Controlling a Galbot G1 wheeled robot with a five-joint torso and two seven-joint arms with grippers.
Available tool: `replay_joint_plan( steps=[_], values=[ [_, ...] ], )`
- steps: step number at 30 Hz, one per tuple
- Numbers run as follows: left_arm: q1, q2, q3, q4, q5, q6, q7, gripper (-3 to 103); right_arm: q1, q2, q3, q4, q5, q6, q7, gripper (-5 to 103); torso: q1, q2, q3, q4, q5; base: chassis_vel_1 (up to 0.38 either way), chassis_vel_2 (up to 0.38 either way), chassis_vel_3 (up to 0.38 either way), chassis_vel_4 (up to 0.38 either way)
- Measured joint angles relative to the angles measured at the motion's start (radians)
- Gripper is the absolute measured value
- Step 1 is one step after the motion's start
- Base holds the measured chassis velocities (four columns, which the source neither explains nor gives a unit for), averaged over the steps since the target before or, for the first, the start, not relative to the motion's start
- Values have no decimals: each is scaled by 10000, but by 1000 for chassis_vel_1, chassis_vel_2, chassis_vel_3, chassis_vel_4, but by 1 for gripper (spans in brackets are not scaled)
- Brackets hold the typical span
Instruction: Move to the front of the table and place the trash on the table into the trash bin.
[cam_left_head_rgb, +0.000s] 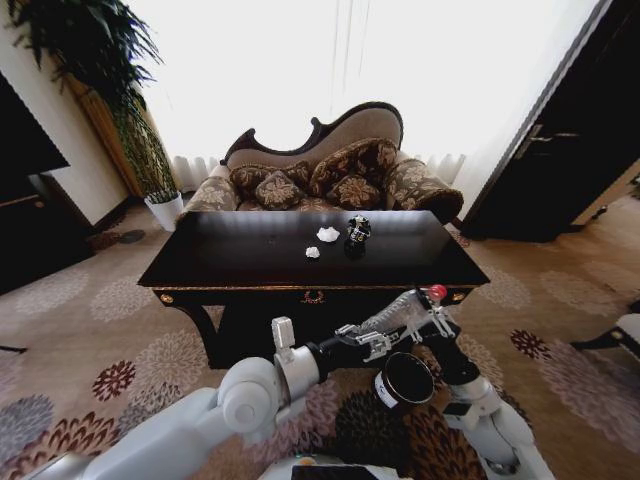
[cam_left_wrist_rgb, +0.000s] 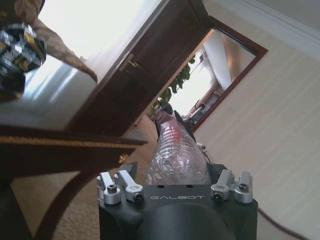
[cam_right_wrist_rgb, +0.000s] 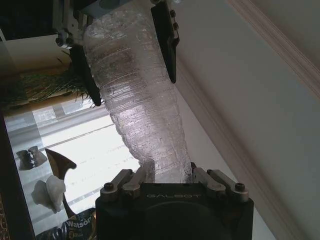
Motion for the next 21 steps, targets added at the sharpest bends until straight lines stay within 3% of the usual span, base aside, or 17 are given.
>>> replay_joint_plan(
  steps=[1, 3, 6, 12, 15, 17, 18, 19, 21],
  values=[
    [-23, 40, -40, -41, 107, 21, -6, 81, 0, 24, -8, -8, -2, 4, 2, 27, 0, 0, 0, 0, 1, 0, 0, 0, 0],
    [-29, 95, -139, -102, 224, 46, -22, 81, -5, 55, -20, -15, -10, 10, 3, 27, 0, 0, 0, 0, 1, 0, 0, 0, 0],
    [12, 268, -557, -273, 436, 139, -11, 97, -20, 126, -53, -45, -57, 56, -9, 27, 0, 0, 0, 0, 0, 0, 0, 0, 0],
    [245, 672, -1533, -469, 798, 260, 104, 100, 6, 151, -79, -103, -69, 120, -150, 27, -1, 0, 0, 0, -1, 0, 0, 0, 0],
    [844, 1219, -3192, -417, 1411, 253, 330, 100, 6, 184, -163, -202, 91, 128, -275, 27, 0, 0, 0, 0, -1, 0, 0, 0, 0],
    [1030, 1394, -3524, -377, 1622, 222, 451, 100, 5, 196, -188, -230, 146, 136, -303, 27, 0, 0, 0, 0, -2, 0, 0, 0, 0],
    [1228, 1563, -3813, -332, 1892, 168, 610, 100, 6, 212, -214, -258, 193, 140, -330, 27, 0, 0, 0, 0, -3, 0, 0, 0, 0],
    [1716, 1990, -4417, -223, 2681, -36, 1034, 100, 15, 250, -255, -293, 332, 144, -402, 27, 0, 0, 0, 2, -2, 0, 0, 0, 0],
    [1899, 2139, -4615, -187, 2968, -123, 1173, 100, 21, 272, -274, -305, 445, 146, -473, 27, 0, 0, 0, 2, -1, 0, 0, 0, 0]
  ],
)
